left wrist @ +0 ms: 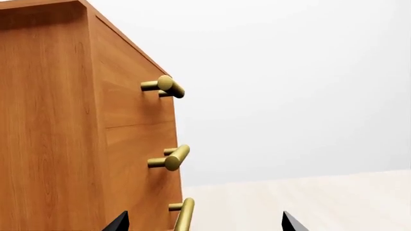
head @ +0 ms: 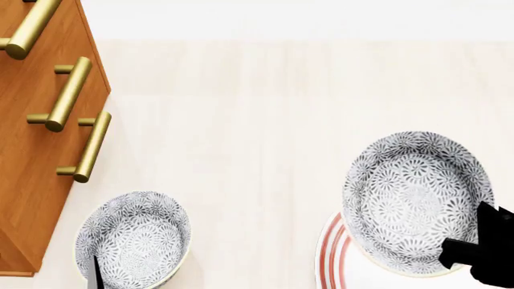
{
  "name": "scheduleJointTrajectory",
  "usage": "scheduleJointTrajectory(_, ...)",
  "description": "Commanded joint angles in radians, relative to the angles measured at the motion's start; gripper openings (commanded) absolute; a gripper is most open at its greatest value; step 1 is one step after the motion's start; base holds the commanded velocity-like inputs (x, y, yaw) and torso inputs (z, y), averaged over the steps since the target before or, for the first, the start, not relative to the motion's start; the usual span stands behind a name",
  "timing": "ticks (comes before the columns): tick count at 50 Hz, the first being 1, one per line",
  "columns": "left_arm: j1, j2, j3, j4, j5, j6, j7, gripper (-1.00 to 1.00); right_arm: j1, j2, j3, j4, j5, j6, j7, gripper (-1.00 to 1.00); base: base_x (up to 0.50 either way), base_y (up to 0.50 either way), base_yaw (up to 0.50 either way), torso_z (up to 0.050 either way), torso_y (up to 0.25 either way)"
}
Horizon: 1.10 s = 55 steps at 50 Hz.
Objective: Pick up the bowl and put it in the front on the plate.
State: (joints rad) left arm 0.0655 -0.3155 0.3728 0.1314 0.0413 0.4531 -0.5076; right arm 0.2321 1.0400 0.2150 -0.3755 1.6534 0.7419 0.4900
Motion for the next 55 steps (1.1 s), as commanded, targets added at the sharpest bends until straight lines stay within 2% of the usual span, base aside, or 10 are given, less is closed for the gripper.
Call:
scheduleJointTrajectory(1,0.000,-0.003,0.004,0.002,-0.001,-0.004,-0.002,1.00,-0.044,-0.016,0.012,0.022,-0.038,-0.008,-0.040,-1.00,0.00,0.00,0.00,0.000,0.000)
scheduleJointTrajectory(15,-0.003,-0.005,0.009,-0.004,-0.001,0.001,-0.006,1.00,-0.068,-0.034,0.005,0.051,-0.072,-0.017,-0.052,-1.00,0.00,0.00,0.00,0.000,0.001)
scheduleJointTrajectory(35,-0.004,-0.011,0.020,0.001,-0.004,-0.004,-0.003,1.00,-0.089,-0.105,-0.008,0.117,0.024,-0.019,-0.037,-1.00,0.00,0.00,0.00,0.000,0.000)
scheduleJointTrajectory(55,-0.008,-0.014,0.020,-0.005,-0.015,-0.007,-0.011,1.00,-0.095,-0.111,-0.017,0.155,-0.008,-0.029,-0.034,-1.00,0.00,0.00,0.00,0.000,0.001)
